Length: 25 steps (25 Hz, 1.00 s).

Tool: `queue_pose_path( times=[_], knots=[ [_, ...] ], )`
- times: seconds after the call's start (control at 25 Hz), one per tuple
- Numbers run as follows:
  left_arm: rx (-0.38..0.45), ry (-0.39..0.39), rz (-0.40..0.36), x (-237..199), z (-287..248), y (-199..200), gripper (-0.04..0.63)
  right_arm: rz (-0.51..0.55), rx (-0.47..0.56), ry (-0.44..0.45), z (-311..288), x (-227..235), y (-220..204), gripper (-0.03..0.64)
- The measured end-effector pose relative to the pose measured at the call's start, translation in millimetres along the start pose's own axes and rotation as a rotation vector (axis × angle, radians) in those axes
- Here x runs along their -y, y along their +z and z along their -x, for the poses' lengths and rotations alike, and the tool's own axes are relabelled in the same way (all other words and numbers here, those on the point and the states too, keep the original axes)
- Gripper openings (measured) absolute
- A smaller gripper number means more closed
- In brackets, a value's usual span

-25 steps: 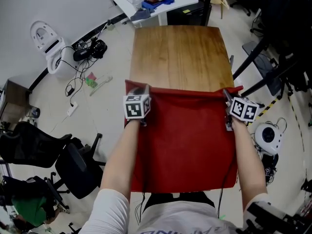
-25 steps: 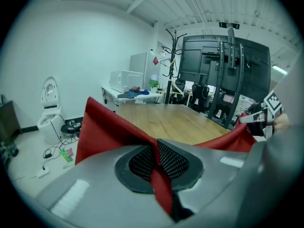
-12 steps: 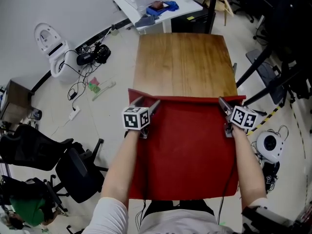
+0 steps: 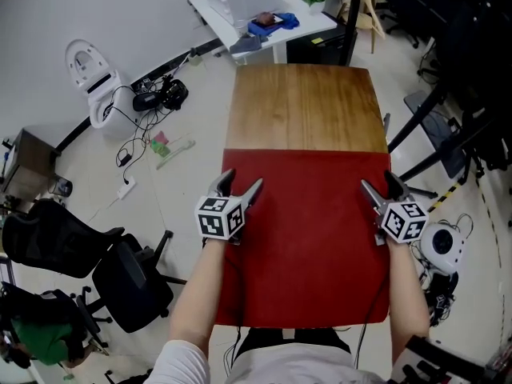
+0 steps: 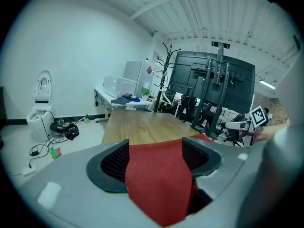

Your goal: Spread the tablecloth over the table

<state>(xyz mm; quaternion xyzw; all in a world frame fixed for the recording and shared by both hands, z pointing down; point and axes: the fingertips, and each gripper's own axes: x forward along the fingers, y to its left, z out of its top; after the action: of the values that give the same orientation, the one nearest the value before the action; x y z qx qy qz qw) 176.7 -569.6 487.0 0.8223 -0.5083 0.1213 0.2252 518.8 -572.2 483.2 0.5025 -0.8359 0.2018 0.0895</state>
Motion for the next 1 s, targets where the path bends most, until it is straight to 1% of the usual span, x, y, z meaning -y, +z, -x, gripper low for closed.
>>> queue_pose_path(
  times=[0.04, 0.08, 0.16, 0.24, 0.28, 0.32, 0.36, 0.56, 0.76, 0.88, 1.0],
  knots=[
    [0.017, 0.003, -0.019, 4.9, 13.5, 2.7, 0.356, 0.017, 0.026, -0.003, 14.6, -7.3, 3.6, 0.371],
    [0.037, 0.012, -0.04, 9.4, 28.0, 5.1, 0.333, 0.038, 0.055, -0.012, 29.5, -13.8, 6.9, 0.335],
    [0.076, 0.05, -0.083, 16.9, 57.5, 9.7, 0.25, 0.08, 0.111, -0.045, 57.9, -25.9, 14.2, 0.203],
    [0.116, 0.098, -0.12, 23.9, 85.5, 15.4, 0.114, 0.117, 0.159, -0.073, 81.4, -38.4, 24.3, 0.059],
    [0.136, 0.118, -0.13, 28.1, 99.1, 18.6, 0.07, 0.131, 0.18, -0.076, 90.8, -45.1, 29.3, 0.02],
    [0.155, 0.132, -0.132, 33.0, 112.8, 22.1, 0.017, 0.141, 0.195, -0.076, 99.3, -51.8, 34.0, 0.006],
    [0.174, 0.144, -0.13, 38.4, 127.1, 26.0, 0.008, 0.149, 0.205, -0.075, 107.8, -58.2, 38.7, 0.006],
    [0.261, 0.19, -0.101, 66.9, 211.5, 54.1, 0.008, 0.197, 0.247, -0.077, 159.5, -89.5, 69.6, 0.006],
    [0.35, 0.206, -0.138, 99.0, 285.2, 89.5, 0.008, 0.19, 0.276, -0.039, 198.1, -123.1, 92.2, 0.006],
    [0.396, 0.223, -0.162, 112.5, 309.6, 98.2, 0.008, 0.199, 0.289, -0.037, 211.1, -144.3, 98.4, 0.006],
    [0.428, 0.229, -0.137, 116.9, 318.5, 96.9, 0.008, 0.209, 0.311, -0.038, 222.4, -163.5, 103.4, 0.005]
  ],
)
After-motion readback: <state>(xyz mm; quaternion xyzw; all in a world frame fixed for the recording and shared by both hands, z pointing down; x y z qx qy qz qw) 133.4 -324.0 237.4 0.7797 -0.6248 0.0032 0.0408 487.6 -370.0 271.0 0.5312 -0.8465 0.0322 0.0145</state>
